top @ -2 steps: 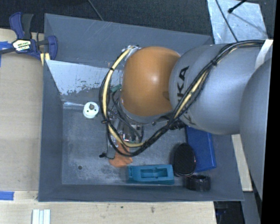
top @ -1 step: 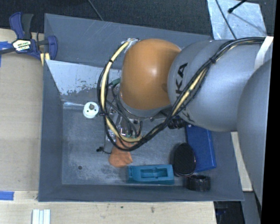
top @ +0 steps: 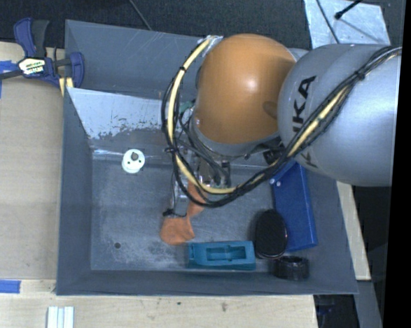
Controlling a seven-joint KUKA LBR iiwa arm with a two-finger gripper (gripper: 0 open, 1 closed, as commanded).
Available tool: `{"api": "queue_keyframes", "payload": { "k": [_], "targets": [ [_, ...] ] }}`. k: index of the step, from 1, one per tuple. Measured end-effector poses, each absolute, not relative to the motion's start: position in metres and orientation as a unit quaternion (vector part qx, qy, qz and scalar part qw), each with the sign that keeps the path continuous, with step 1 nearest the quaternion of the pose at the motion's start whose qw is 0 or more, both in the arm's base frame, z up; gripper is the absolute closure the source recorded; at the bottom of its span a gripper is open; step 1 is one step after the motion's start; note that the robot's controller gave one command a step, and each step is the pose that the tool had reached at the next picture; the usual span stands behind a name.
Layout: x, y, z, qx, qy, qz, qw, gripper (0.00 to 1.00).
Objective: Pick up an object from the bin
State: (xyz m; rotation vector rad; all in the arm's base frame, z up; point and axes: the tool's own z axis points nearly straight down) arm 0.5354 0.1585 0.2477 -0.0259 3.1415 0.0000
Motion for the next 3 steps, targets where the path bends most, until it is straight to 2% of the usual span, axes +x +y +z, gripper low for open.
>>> {"api": "queue_keyframes", "payload": {
  "k": [1, 2, 3],
  "targets": [
    [0.521, 0.112, 0.238, 0.048, 0.999, 0.001, 0.005, 0.00],
    [0.521, 0.111, 0.183, 0.051, 0.999, 0.000, 0.003, 0.00],
    [0.534, 0.102, 0.152, 0.035, 0.999, 0.001, 0.001, 0.00]
  ]
}}
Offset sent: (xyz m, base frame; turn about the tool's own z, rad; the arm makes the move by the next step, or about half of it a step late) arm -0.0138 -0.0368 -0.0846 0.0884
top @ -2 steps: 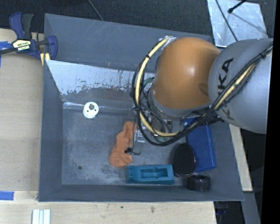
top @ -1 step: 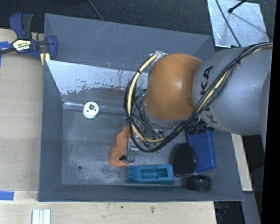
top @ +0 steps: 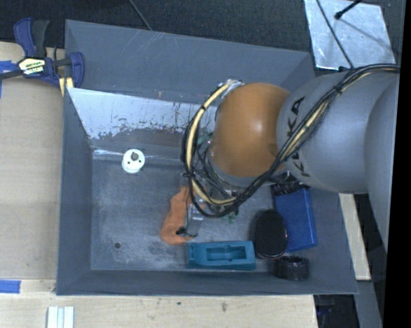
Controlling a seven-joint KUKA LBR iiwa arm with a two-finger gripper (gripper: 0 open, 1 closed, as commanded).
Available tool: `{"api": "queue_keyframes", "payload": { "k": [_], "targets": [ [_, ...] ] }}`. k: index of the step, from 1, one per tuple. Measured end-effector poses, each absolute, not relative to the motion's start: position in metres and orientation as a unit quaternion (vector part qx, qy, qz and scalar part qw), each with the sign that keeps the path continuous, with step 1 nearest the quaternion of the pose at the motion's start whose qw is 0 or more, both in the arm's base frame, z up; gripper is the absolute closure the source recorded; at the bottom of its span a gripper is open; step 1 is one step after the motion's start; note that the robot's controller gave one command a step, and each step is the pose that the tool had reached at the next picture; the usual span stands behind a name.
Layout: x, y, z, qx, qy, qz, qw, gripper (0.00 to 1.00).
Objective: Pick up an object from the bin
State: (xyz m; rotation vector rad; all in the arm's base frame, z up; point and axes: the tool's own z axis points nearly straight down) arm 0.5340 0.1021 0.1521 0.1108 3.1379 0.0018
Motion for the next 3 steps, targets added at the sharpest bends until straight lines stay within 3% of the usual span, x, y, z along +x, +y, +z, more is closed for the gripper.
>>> {"api": "queue_keyframes", "payload": {
  "k": [1, 2, 3],
  "targets": [
    [0.538, 0.091, 0.095, -0.024, 1.000, 0.000, 0.001, 1.00],
    [0.538, 0.091, 0.095, -0.024, 1.000, 0.000, 0.001, 1.00],
    [0.511, 0.077, 0.214, -0.031, 1.000, 0.000, 0.001, 1.00]
  ]
}}
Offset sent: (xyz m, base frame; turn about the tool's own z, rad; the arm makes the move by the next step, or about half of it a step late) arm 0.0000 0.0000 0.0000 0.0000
